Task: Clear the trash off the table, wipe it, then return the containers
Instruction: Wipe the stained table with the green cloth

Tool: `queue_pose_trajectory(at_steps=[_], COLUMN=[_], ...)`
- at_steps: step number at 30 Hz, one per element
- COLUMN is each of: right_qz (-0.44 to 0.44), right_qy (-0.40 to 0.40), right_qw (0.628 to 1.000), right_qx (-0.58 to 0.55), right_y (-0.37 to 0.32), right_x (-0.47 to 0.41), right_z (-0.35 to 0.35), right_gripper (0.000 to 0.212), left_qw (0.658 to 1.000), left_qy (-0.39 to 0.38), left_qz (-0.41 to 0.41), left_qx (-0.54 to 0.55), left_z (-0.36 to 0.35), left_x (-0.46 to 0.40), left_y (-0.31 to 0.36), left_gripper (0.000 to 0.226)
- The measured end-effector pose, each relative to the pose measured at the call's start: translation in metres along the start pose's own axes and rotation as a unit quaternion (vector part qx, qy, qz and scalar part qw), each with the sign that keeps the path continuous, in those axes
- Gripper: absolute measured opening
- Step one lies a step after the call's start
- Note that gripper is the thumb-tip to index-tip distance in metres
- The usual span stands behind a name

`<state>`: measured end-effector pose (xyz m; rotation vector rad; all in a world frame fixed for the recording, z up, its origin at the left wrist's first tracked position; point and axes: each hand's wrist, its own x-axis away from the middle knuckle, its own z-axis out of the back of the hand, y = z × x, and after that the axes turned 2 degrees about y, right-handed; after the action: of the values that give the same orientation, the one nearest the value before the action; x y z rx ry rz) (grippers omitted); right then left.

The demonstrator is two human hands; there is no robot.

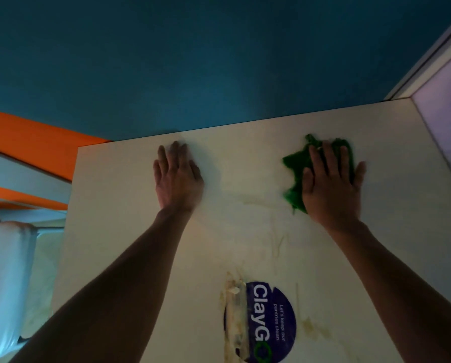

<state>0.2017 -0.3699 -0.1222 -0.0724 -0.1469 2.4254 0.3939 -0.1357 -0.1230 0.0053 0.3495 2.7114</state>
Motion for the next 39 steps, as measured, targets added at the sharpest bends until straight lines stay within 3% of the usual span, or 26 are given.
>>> queue_pose_trajectory(at_steps=[5, 13, 19, 22, 27, 30, 32, 35, 39], right_qz=[-0.025, -0.051, -0.097, -0.051, 0.116, 0.179, 0.186, 0.152, 0.104], right_qy=[0.009, 0.007, -0.015, -0.029, -0.047, -0.074, -0.084, -0.082, -0.076], right_qw=[1.000, 0.999, 0.995, 0.998, 0.991, 0.980, 0.979, 0.985, 0.992], right_qx=[-0.001, 0.003, -0.005, -0.007, -0.049, -0.033, -0.022, -0.017, -0.021], right_y=[0.038, 0.104, 0.083, 0.044, -0.041, -0.039, -0.017, 0.004, -0.021], right_x=[-0.011, -0.067, -0.104, -0.081, -0.001, 0.046, 0.070, 0.083, 0.049], right_z=[0.003, 0.011, 0.009, 0.005, 0.005, 0.010, 0.014, 0.020, 0.013], right_gripper=[0.059, 0.061, 0.066, 0.065, 0.062, 0.060, 0.059, 0.058, 0.061], left_qw=[0.998, 0.999, 0.999, 0.999, 0.998, 0.995, 0.995, 0.998, 0.997], left_qy=[-0.038, -0.011, -0.007, -0.014, -0.033, -0.054, -0.060, -0.057, -0.066], left_qz=[-0.049, -0.044, -0.038, -0.037, -0.060, -0.086, -0.083, -0.016, 0.040], left_qx=[-0.003, -0.011, -0.026, -0.026, -0.008, 0.017, 0.015, 0.007, -0.030], left_z=[-0.013, -0.018, -0.018, -0.017, -0.013, -0.004, 0.006, 0.020, 0.018], left_x=[0.005, 0.014, 0.014, 0.016, 0.019, 0.038, 0.065, 0.120, 0.159], left_y=[0.045, 0.039, 0.049, 0.050, 0.048, 0.038, 0.021, -0.005, -0.010], left_gripper=[0.056, 0.054, 0.060, 0.061, 0.057, 0.057, 0.057, 0.057, 0.058])
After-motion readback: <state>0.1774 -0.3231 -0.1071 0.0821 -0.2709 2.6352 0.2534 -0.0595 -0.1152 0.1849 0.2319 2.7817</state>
